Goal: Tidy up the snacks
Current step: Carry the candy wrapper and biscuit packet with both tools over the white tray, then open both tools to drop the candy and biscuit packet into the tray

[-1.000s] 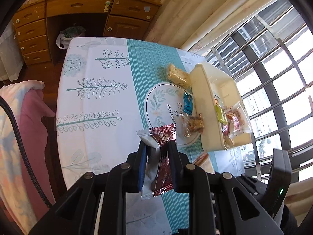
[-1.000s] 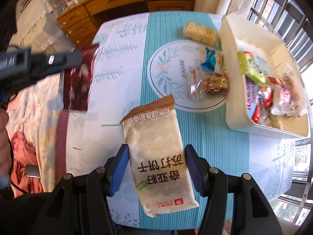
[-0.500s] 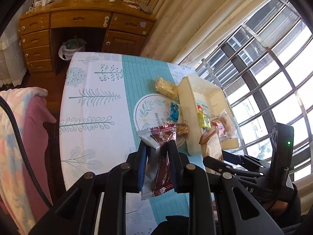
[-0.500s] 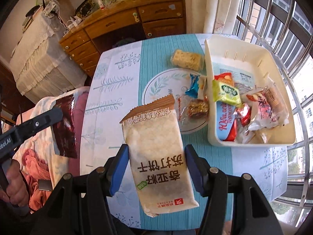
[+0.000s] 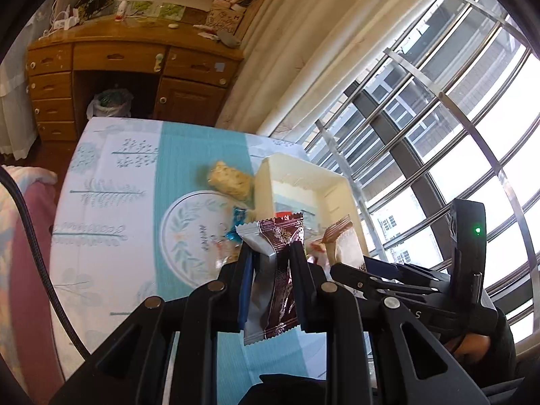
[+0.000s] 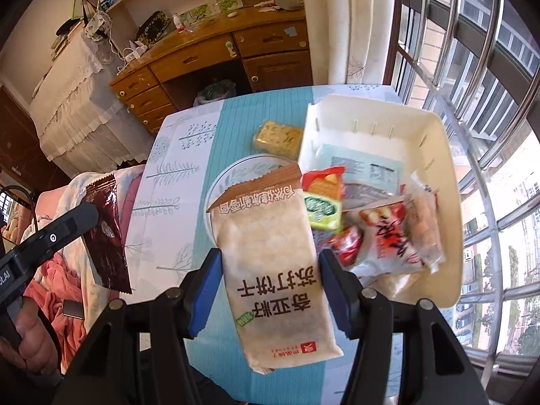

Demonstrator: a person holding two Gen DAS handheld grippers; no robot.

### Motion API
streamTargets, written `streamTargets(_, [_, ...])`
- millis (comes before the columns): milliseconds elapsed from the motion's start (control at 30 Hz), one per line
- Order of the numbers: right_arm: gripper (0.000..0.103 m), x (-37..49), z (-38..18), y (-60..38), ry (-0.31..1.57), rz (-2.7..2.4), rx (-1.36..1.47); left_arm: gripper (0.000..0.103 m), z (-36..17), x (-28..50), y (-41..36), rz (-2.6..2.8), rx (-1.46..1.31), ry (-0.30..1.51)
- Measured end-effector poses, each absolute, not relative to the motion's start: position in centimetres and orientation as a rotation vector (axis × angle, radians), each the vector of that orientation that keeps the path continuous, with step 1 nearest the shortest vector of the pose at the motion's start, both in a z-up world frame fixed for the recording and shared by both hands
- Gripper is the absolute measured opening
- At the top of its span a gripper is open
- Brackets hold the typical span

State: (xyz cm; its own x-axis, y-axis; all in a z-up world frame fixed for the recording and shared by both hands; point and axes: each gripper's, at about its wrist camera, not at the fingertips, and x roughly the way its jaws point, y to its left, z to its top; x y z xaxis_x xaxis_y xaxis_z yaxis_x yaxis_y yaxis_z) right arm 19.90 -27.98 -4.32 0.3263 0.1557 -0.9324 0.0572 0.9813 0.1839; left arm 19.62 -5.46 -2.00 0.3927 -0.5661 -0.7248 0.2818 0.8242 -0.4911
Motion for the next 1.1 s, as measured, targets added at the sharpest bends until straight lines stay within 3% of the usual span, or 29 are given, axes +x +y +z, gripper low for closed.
streamTargets(733, [0.059,23.3,-4.8,-39.5,1.221,0.098,0.19,0.021,-3.0,23.7,-21.5,-0.595,-0.273,1.046])
streamTargets(800, [0.06,23.5,-5.0,-40.1,1.22,0.108,0.214,0.033,-3.5,23.9,-22.0,-0.585,-0.265,1.07])
streamTargets(867, [0.06,23.6,-5.4,-40.5,1.232,0.11,0.24,0.063,-3.8,24.1,-22.2,-0.556,-0.26,1.088])
streamTargets(1033, [0.074,23.6,-5.6,-41.4,1.228,0.094,0.299,0.072,-3.4,23.9,-21.2,-0.505,-0.241,1.072])
streamTargets(1100, [0.074,23.5,-5.5,-41.4,1.223,0.088,0.316,0.072,-3.1,23.8,-20.6,-0.485,-0.242,1.067])
